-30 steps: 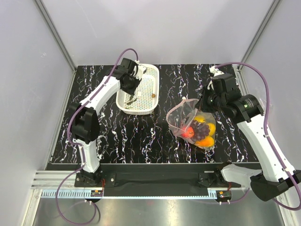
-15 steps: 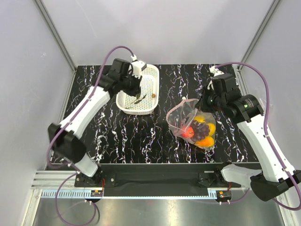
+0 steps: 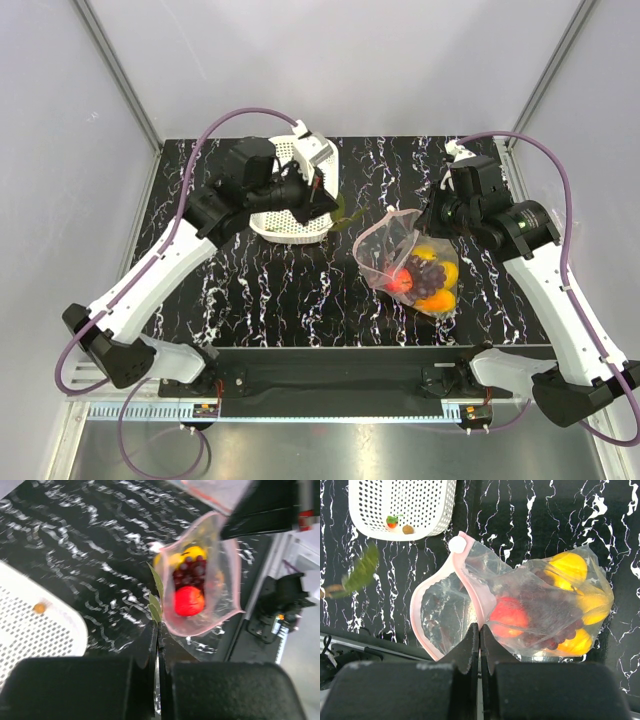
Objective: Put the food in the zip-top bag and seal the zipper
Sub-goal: Pick up the fake fruit from the bin, then place the fake fruit in the zipper food storage bag.
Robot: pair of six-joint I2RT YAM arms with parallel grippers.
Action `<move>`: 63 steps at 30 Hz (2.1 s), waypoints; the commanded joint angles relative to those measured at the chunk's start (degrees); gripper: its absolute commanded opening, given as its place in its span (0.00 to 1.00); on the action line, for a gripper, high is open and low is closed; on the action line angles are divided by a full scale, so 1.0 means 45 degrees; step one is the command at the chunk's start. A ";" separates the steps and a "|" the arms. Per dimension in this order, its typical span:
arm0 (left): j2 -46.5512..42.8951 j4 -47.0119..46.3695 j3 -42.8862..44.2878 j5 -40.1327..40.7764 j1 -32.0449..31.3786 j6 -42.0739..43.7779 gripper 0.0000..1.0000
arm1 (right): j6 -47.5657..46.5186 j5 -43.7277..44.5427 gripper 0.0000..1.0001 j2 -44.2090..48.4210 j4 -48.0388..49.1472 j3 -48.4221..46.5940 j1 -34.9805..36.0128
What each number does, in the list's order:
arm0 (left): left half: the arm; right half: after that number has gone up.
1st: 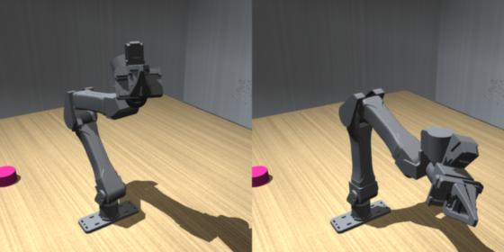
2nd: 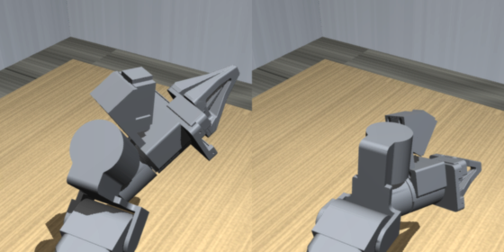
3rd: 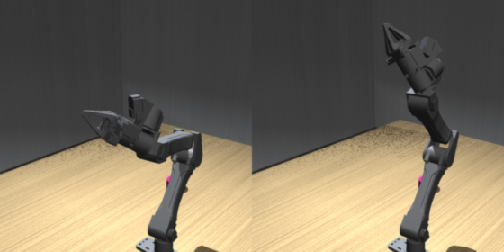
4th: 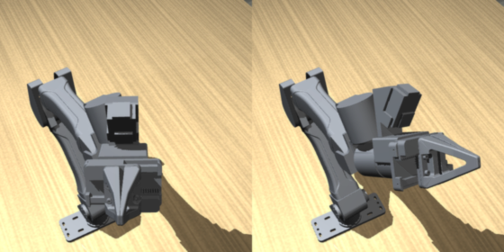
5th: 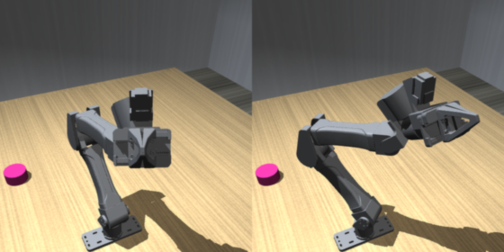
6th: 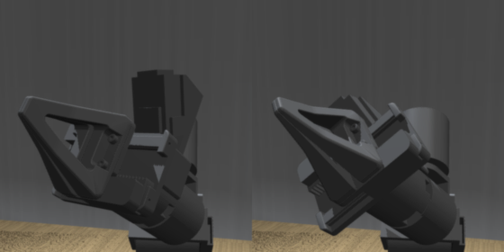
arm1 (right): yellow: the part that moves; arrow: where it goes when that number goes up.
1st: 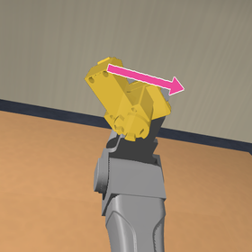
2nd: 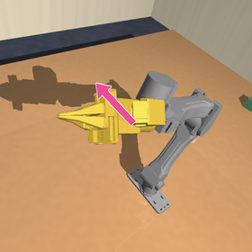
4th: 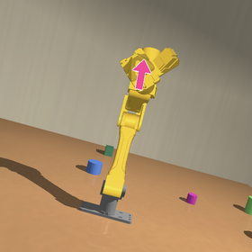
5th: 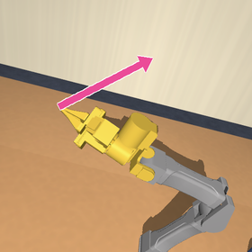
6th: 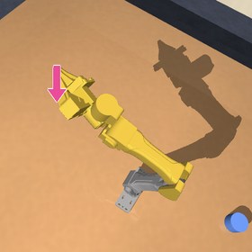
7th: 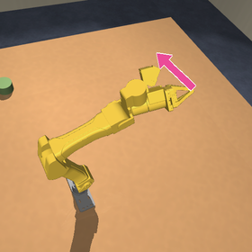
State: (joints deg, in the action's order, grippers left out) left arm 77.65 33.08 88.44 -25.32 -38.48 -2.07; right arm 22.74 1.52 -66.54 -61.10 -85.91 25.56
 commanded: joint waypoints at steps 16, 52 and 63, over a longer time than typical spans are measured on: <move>0.2939 -0.2835 0.1186 -0.1190 -0.1684 -0.1551 0.00 | -0.0073 -0.0299 0.00 0.0451 0.0433 -0.0519 0.0062; 0.0090 -0.4207 -0.1626 0.1508 -0.0788 -0.2979 0.77 | 0.0142 0.1108 0.00 0.1213 0.0492 -0.0440 0.0062; 0.3562 0.0068 0.1379 0.4629 0.2669 0.1591 0.79 | 0.0278 0.0756 0.00 0.1135 0.0629 -0.0343 0.0062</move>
State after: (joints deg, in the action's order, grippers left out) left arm 89.56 26.83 91.18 -10.98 -30.26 -2.50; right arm 23.35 4.95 -62.19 -61.76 -86.59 25.56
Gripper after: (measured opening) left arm 0.783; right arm 0.011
